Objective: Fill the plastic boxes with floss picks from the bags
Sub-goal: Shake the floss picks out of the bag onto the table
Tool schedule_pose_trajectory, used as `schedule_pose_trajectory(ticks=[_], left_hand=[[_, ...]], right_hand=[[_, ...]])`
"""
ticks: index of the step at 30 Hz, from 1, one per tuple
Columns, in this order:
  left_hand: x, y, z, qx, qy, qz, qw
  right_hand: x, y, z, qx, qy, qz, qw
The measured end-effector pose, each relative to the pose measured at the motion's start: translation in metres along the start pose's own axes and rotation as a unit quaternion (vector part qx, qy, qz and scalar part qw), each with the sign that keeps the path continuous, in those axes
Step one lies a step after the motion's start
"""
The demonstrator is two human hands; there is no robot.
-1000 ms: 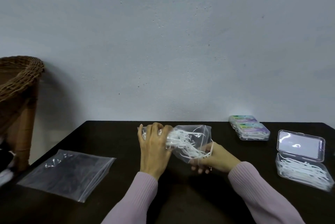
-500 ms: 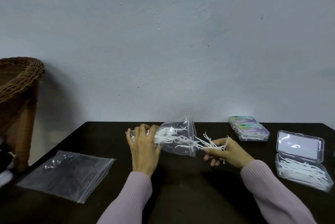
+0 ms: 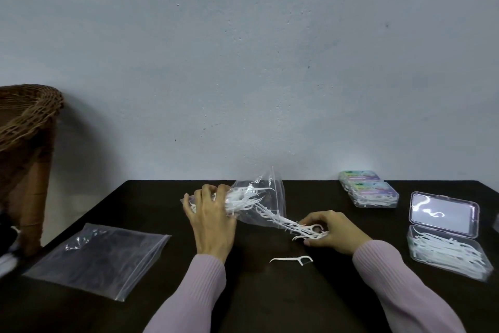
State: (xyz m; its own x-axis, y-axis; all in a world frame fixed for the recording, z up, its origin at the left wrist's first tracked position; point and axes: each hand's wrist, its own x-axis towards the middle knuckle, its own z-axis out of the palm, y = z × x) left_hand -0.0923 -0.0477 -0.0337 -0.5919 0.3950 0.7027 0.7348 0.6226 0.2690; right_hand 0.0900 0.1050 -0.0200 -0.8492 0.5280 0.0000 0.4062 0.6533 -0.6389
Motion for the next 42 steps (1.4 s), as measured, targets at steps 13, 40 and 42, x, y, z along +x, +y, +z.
schedule_pose_trajectory(ticks=[13,40,42], left_hand=[[-0.001,0.004,0.001,-0.034,0.013,0.001,0.999],[-0.004,0.009,-0.001,-0.001,0.059,0.087,0.994],[-0.002,0.007,0.0,0.005,0.06,0.075,0.995]], right_hand=[[-0.004,-0.014,-0.001,0.205,0.028,-0.05,0.977],[-0.001,-0.015,0.001,0.071,0.054,-0.067,0.994],[-0.001,-0.012,-0.002,0.085,0.078,-0.059,0.991]])
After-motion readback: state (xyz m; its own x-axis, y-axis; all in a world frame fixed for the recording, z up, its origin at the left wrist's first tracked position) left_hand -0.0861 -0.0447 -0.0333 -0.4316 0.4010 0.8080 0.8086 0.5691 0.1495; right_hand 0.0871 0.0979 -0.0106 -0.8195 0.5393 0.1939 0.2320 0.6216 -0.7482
